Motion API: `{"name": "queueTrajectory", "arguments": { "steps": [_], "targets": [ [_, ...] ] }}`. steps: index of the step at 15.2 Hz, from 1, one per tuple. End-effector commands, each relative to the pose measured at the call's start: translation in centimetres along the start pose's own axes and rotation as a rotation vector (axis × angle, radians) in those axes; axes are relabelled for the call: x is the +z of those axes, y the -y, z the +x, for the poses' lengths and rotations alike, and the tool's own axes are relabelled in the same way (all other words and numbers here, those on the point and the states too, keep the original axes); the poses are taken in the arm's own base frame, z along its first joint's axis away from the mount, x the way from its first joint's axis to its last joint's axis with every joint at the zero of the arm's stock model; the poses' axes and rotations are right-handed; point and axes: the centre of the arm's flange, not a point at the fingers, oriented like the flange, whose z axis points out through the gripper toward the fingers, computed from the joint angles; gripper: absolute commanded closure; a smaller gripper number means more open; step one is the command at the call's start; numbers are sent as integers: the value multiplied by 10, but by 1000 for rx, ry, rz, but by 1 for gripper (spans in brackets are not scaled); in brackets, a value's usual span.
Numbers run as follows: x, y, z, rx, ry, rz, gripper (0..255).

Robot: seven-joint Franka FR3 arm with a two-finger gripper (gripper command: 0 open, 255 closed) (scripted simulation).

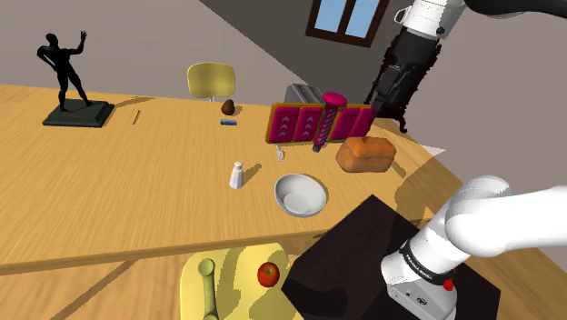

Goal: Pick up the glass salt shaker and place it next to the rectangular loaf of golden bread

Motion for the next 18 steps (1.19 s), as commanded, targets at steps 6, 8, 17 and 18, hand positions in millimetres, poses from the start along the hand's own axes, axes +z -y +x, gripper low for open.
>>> {"name": "queueTrajectory", "arguments": {
  "steps": [6,8,17,18],
  "targets": [
    [46,28,38,15,-11,-11,0],
    [64,39,53,21,-16,-15,0],
    [147,85,124,49,-36,-34,0],
    [156,90,132,52,-38,-36,0]
  ]
}}
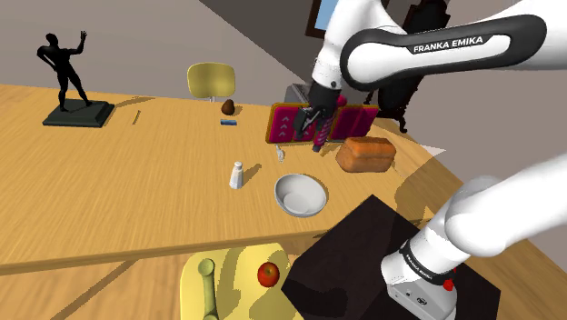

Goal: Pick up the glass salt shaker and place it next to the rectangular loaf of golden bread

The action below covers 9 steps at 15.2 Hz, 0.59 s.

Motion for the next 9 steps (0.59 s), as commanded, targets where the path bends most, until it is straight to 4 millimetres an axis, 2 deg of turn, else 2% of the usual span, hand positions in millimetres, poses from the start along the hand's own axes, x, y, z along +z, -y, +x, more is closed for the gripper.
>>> {"name": "queueTrajectory", "arguments": {
  "steps": [1,9],
  "targets": [
    [19,14,15,6,-6,-3,0],
    [92,58,77,31,-24,-20,0]
  ]
}}
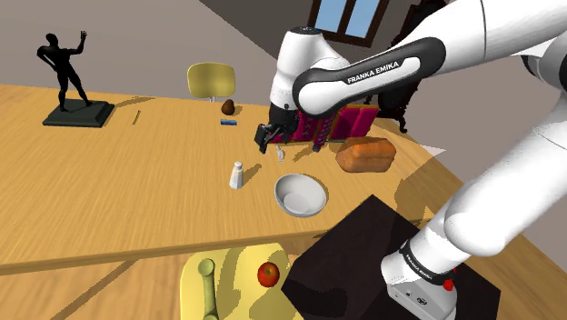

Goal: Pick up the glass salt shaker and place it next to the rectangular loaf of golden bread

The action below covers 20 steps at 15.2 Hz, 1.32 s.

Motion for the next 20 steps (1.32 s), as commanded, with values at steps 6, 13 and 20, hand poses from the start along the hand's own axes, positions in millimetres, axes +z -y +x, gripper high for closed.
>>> {"name": "queueTrajectory", "arguments": {
  "steps": [6,13,20],
  "targets": [
    [65,35,53,22,-16,-15,0],
    [118,62,94,38,-28,-26,0],
    [152,61,95,38,-28,-26,0]
  ]
}}
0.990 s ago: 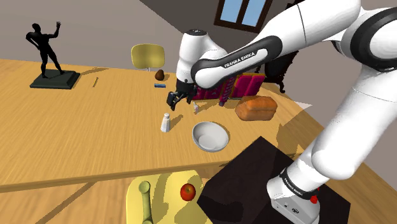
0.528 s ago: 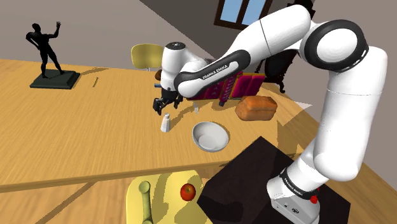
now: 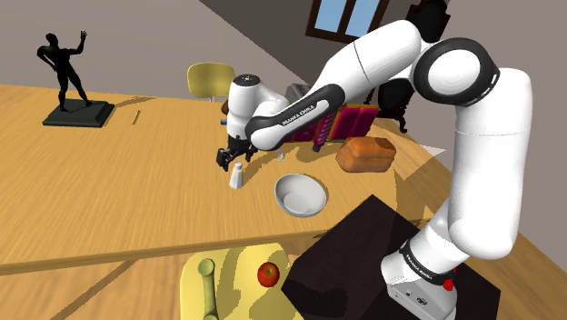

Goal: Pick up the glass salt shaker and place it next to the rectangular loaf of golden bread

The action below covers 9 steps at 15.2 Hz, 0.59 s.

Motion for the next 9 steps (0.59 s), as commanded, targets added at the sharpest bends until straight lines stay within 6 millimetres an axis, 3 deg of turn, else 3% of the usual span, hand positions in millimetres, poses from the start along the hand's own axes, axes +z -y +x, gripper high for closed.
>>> {"name": "queueTrajectory", "arguments": {
  "steps": [1,7,8,9],
  "targets": [
    [4,1,0,0,-1,0,0],
    [4,1,0,0,-1,0,0],
    [4,1,0,0,-1,0,255],
    [4,1,0,0,-1,0,255]
  ]
}}
